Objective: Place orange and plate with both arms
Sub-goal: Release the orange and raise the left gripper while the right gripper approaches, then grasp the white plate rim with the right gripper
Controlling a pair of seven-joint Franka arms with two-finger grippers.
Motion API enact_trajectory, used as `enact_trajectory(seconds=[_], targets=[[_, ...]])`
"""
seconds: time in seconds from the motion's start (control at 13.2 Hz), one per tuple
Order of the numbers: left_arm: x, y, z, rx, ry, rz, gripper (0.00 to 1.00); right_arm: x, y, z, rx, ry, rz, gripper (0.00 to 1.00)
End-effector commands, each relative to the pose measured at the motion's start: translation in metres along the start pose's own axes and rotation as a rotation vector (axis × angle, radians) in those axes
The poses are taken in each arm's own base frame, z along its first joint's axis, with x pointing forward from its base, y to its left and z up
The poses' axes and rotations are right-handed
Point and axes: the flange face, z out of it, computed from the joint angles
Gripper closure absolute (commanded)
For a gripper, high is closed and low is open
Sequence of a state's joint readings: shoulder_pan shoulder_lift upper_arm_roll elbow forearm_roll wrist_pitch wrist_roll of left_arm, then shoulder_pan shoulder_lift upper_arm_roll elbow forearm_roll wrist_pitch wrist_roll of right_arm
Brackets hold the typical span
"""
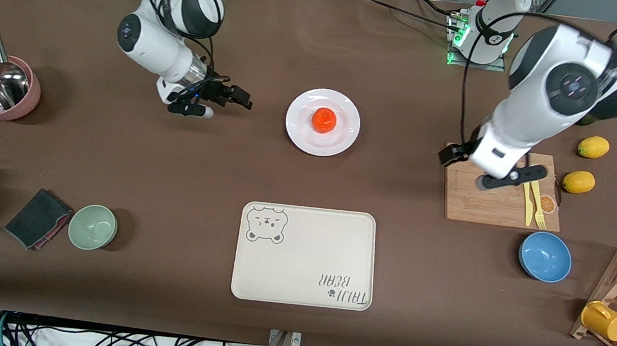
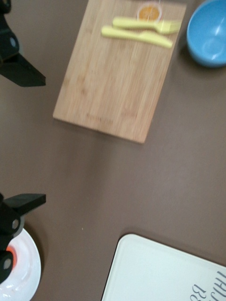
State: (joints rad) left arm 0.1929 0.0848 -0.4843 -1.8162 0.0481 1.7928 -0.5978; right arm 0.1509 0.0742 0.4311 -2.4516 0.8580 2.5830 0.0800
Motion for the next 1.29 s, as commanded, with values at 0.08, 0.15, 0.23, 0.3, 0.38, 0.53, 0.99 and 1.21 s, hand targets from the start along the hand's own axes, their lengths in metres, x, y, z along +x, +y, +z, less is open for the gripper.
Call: enact_trajectory(seconds=[0.08,0.15,0.23,0.3,0.38,0.53,0.99,1.21], targets=[[0.001,-0.052,-0.085,0.044,0.011,0.050,0.00,-0.021,0.000,0.042,0.094,0.005,0.014,0.00],[0.005,-0.061,-0.097,0.036,0.019,0.050,0.00,-0.026,0.004,0.053,0.118,0.009,0.004,0.00],[0.010,-0.072,-0.101,0.032,0.023,0.063,0.00,-0.028,0.010,0.061,0.152,0.009,-0.014,0.00],[0.014,-0.080,-0.103,0.030,0.025,0.078,0.00,-0.030,0.016,0.068,0.186,0.012,-0.043,0.00],[0.017,-0.088,-0.104,0.028,0.026,0.080,0.00,-0.032,0.025,0.078,0.222,0.014,-0.051,0.00],[0.021,-0.095,-0.114,0.020,0.044,0.095,0.00,-0.032,0.027,0.090,0.281,0.038,-0.067,0.00],[0.026,-0.115,-0.117,-0.007,0.031,0.071,0.00,-0.017,0.001,0.124,0.336,0.005,-0.071,0.00],[0.027,-0.118,-0.119,-0.010,0.031,0.127,0.00,-0.016,-0.003,0.134,0.340,-0.007,-0.065,0.00]])
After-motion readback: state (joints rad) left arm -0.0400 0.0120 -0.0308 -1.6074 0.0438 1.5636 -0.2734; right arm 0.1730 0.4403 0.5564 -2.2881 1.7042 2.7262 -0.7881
